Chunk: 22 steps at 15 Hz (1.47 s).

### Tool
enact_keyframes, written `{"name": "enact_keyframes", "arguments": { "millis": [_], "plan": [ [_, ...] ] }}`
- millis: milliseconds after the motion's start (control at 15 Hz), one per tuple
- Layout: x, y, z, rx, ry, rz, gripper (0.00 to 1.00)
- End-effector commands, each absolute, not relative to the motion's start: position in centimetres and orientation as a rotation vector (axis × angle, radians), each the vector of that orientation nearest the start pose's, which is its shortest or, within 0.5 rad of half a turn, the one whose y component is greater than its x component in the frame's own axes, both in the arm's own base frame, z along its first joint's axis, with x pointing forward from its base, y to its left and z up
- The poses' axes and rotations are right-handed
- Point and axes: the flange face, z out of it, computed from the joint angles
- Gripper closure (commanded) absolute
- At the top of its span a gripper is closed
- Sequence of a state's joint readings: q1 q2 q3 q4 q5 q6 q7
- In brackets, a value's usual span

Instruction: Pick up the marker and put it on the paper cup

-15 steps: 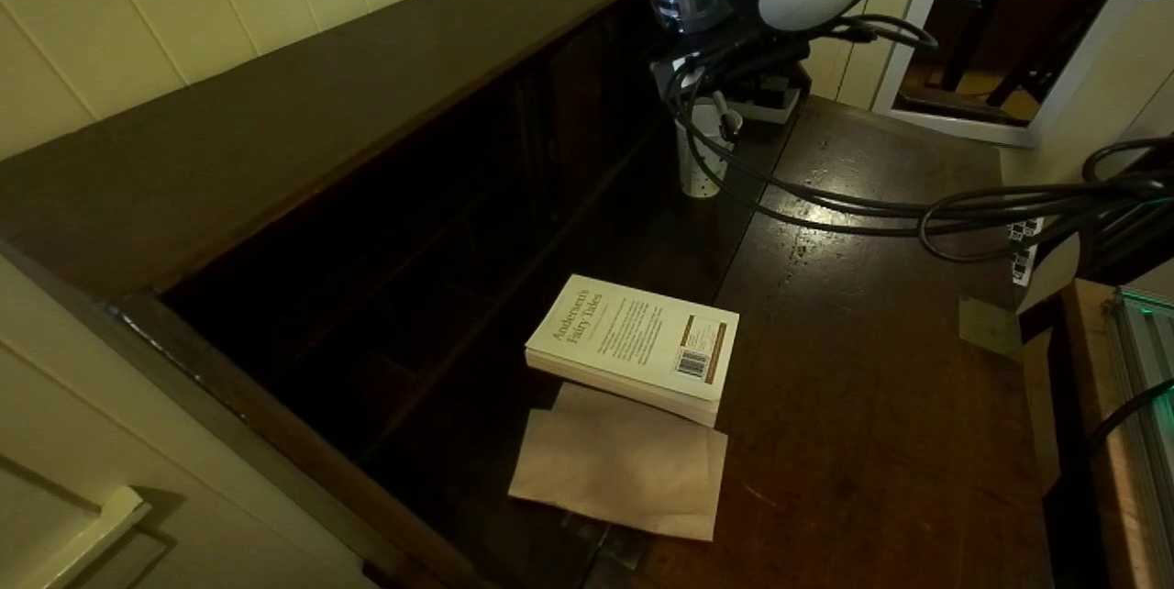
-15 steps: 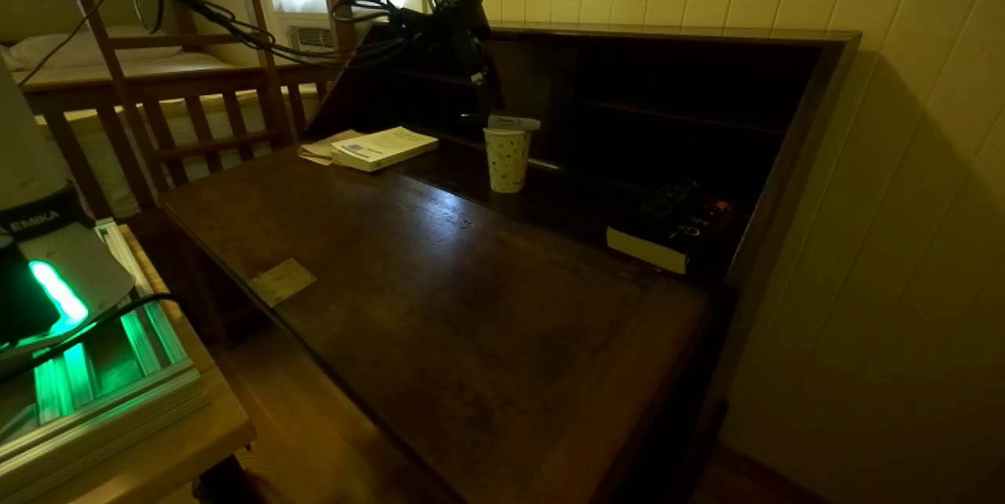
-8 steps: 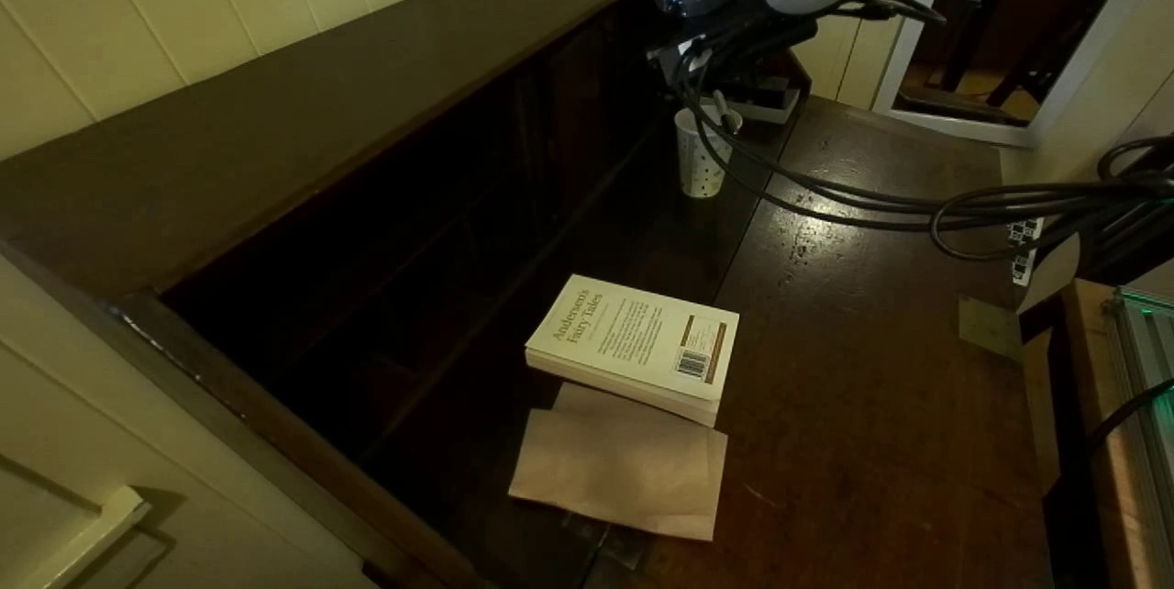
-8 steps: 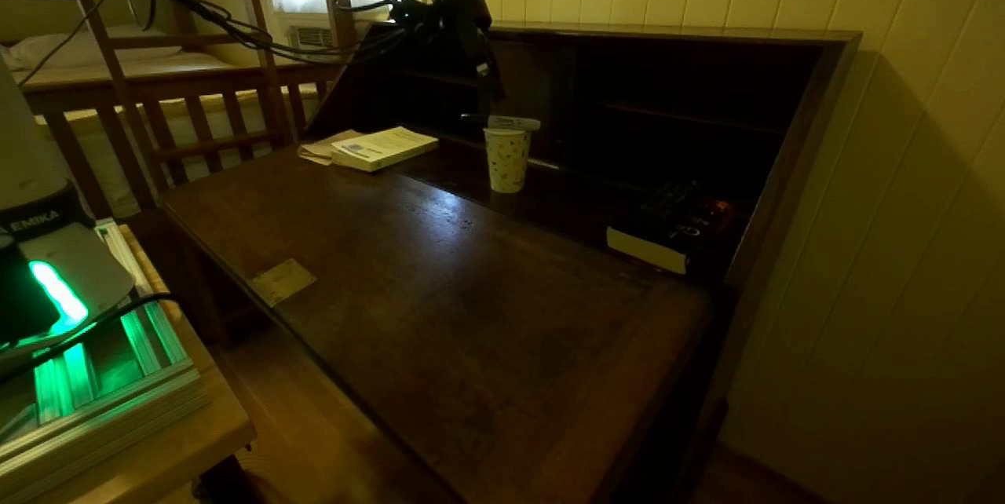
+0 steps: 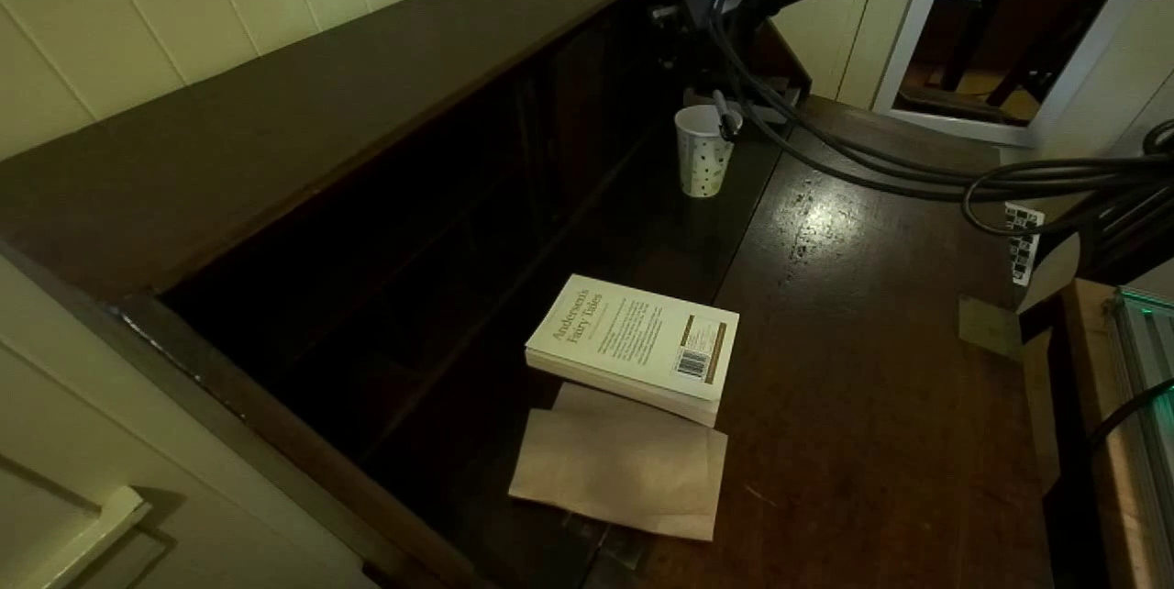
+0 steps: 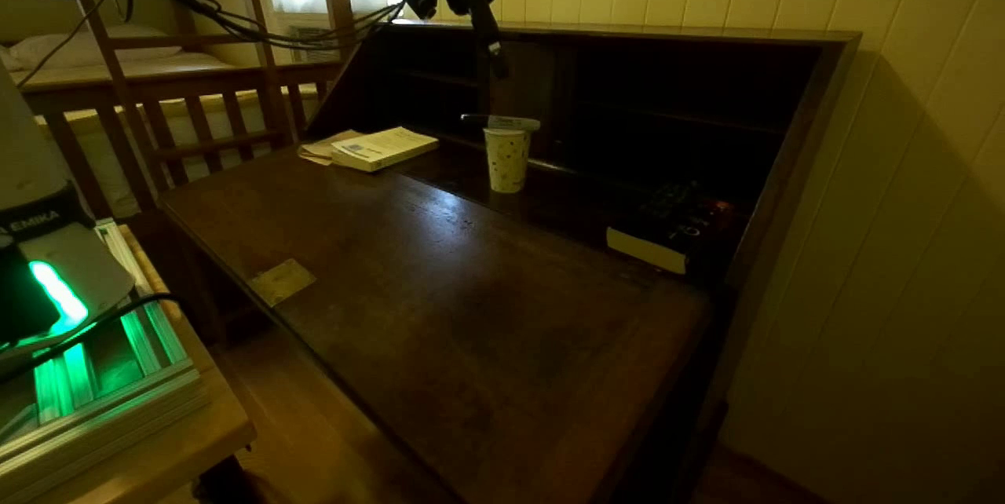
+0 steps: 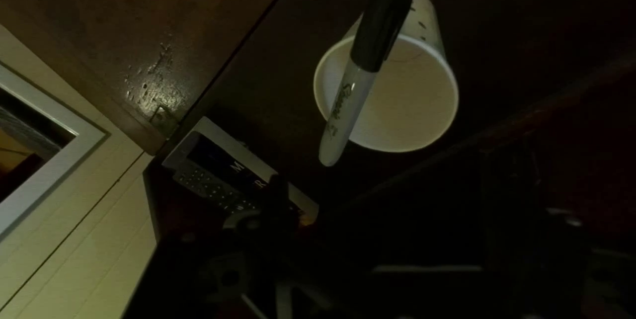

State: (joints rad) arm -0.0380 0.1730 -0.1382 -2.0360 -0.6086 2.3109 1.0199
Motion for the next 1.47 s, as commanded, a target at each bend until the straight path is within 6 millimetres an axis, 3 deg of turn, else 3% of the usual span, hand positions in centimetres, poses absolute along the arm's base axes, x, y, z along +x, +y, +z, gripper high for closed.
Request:
{"name": "enact_keyframes", "arguments": {
  "millis": [0, 133, 800, 1400],
  "plan": [
    [56.5, -11.9, 39.0, -3.203, 1.309, -0.469, 0.00],
    [55.9, -12.3, 39.7, -3.210, 1.300, -0.461, 0.00],
    [52.5, -13.8, 41.7, -3.302, 0.923, -0.519, 0.00],
    [51.3, -13.9, 42.1, -3.208, 0.658, -0.606, 0.00]
  ]
}}
